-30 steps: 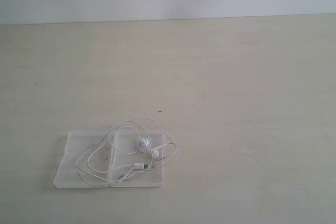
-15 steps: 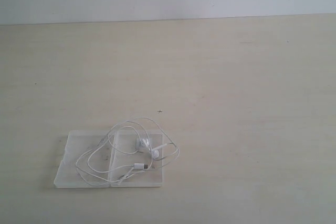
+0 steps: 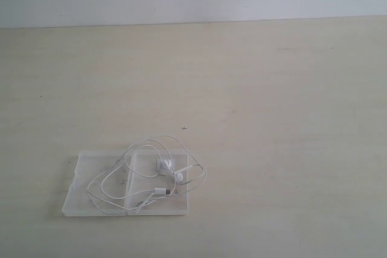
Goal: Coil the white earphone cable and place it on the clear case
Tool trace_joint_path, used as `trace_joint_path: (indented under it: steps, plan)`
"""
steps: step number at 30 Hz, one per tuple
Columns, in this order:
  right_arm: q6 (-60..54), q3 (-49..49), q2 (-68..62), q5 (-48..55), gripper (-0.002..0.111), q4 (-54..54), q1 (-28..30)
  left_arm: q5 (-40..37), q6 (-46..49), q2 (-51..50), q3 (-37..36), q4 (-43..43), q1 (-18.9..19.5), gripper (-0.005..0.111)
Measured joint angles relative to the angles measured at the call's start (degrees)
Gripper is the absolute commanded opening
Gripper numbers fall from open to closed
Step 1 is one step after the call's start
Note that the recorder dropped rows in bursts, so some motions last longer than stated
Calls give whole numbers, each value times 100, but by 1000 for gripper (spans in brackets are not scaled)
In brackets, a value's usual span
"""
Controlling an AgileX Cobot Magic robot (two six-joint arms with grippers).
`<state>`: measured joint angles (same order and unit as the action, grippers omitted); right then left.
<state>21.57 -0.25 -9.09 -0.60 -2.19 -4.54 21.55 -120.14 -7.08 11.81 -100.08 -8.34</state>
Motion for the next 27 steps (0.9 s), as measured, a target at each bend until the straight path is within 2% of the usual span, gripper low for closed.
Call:
trace_joint_path:
  steps: [4,25,27]
  plan:
    - [-115,0,0,3,0,729,0,0,0,0,0,0,0,0]
    - [-140,0,0,3,0,786,0,0,0,0,0,0,0,0]
    - [-140,0,0,3,0,786,0,0,263,0,0,0,0,0]
